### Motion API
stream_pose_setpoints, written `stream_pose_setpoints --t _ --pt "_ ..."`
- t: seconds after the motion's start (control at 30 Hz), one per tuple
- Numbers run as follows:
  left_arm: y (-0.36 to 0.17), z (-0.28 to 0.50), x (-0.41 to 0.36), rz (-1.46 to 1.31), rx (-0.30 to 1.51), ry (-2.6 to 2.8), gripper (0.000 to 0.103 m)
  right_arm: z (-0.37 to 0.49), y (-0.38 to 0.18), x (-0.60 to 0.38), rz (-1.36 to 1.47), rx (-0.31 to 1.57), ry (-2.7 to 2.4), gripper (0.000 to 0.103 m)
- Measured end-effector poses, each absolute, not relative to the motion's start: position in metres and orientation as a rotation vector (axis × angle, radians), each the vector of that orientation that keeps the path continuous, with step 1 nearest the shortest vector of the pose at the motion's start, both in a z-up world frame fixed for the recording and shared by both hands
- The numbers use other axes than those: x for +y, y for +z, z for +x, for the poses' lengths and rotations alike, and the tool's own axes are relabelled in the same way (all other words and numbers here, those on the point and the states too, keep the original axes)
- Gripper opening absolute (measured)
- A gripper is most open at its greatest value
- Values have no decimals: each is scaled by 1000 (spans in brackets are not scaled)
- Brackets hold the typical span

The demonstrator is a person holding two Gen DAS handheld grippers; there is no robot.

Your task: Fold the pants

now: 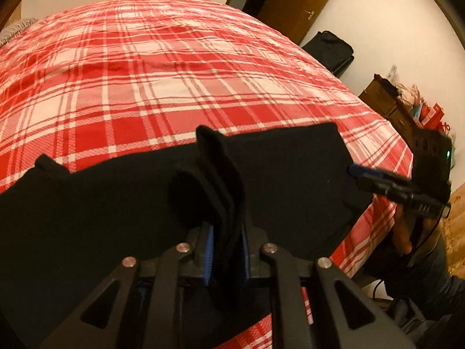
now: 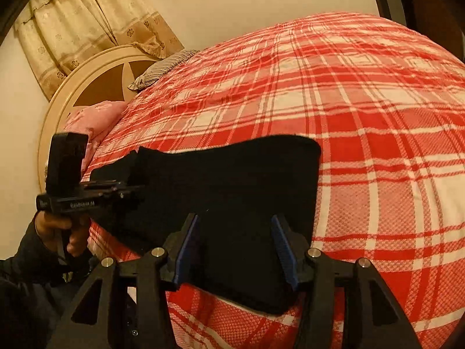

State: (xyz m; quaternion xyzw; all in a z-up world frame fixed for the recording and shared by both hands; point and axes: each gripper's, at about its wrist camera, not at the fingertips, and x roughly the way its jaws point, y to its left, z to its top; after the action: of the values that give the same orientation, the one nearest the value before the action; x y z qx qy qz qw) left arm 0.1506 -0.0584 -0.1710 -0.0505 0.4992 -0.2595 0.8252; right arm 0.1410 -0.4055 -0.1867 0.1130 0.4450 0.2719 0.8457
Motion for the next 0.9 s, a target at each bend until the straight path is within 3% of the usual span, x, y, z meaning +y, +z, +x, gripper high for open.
stream_pose_setpoints --t 0.17,0.23,0.3,0.5,0.73,0.9 --pt "-174 151 -51 -141 1071 -547 22 155 -173 -398 198 899 547 54" --pt "-171 150 -48 -150 1066 -536 30 165 -171 -398 198 888 531 54" --pt "-166 148 -45 -150 1049 -518 48 186 -185 -397 165 967 468 55" --pt "-147 134 -18 -170 963 -478 69 192 -172 -387 150 962 476 55" --pt "-143 124 5 -88 928 -356 70 182 -139 -306 121 867 786 55" --pt "-145 119 23 -70 922 -314 72 174 -144 -239 8 838 928 55"
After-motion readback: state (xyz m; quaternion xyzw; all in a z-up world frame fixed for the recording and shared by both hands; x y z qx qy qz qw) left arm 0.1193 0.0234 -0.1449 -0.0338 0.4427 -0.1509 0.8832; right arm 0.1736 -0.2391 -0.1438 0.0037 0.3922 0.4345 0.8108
